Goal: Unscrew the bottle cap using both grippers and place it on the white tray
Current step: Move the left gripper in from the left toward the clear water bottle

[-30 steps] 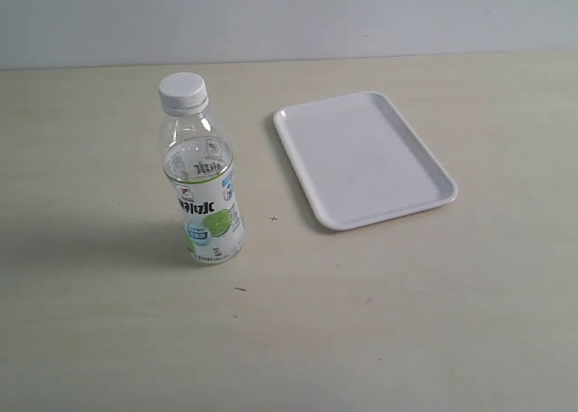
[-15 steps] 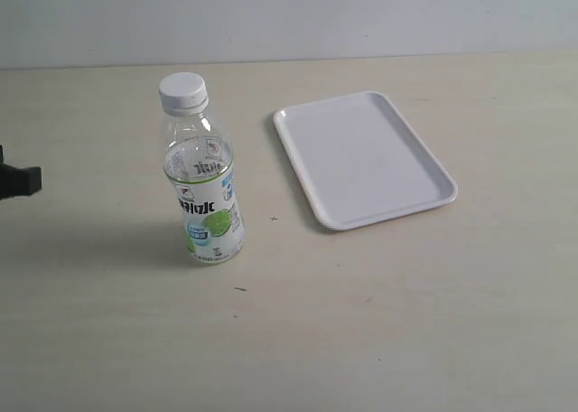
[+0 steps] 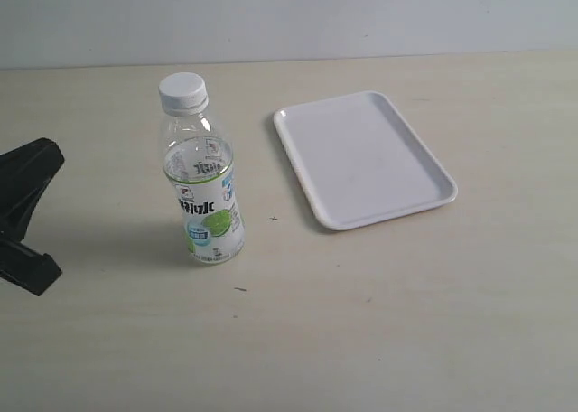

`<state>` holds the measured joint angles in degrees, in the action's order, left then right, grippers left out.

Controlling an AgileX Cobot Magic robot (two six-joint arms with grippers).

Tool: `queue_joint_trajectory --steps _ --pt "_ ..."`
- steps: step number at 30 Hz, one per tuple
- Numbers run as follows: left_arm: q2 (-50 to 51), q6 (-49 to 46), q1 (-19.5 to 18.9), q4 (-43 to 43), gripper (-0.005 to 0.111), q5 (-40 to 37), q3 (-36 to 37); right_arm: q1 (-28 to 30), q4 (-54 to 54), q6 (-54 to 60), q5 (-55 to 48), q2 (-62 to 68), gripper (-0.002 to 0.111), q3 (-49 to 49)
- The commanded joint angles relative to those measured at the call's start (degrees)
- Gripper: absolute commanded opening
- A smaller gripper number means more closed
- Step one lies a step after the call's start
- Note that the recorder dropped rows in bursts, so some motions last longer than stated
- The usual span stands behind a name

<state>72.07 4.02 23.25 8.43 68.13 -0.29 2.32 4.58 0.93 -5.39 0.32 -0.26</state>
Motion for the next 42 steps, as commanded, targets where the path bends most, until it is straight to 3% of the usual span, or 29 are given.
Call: queue_joint_trajectory --steps 1,4,18,23,28,31,35,42 --pt "0.0 1.2 0.3 5.7 0.0 -10.6 -3.6 0.3 -0.1 0.3 0.8 -0.3 0.003 0.3" --pt "0.4 3.4 0.3 9.0 0.0 -16.6 -5.7 0.3 -0.1 0.3 0.8 -0.3 0.003 0.3" --pt "18.6 4.8 -1.4 11.3 0.0 -18.5 -8.6 0.3 -0.1 0.3 0.8 -0.3 0.003 0.3" --pt "25.0 4.1 -1.5 12.2 0.0 -26.8 -11.3 0.3 -0.1 0.3 0.8 -0.3 0.003 0.3" --pt "27.5 4.6 -1.5 12.2 0.001 -21.9 -13.6 0.3 -0.2 0.3 0.8 -0.3 0.003 0.3" --pt "28.4 -3.6 -1.5 17.0 0.008 -18.7 -15.5 0.3 -0.1 0.3 0.8 -0.3 0.003 0.3" --pt "29.7 -11.0 -1.5 22.0 0.013 -18.9 -16.5 0.3 -0.1 0.3 0.8 -0.3 0.003 0.3" --pt "31.7 -12.9 -1.6 22.6 0.014 -19.0 -16.5 0.3 -0.1 0.3 0.8 -0.3 0.003 0.3"
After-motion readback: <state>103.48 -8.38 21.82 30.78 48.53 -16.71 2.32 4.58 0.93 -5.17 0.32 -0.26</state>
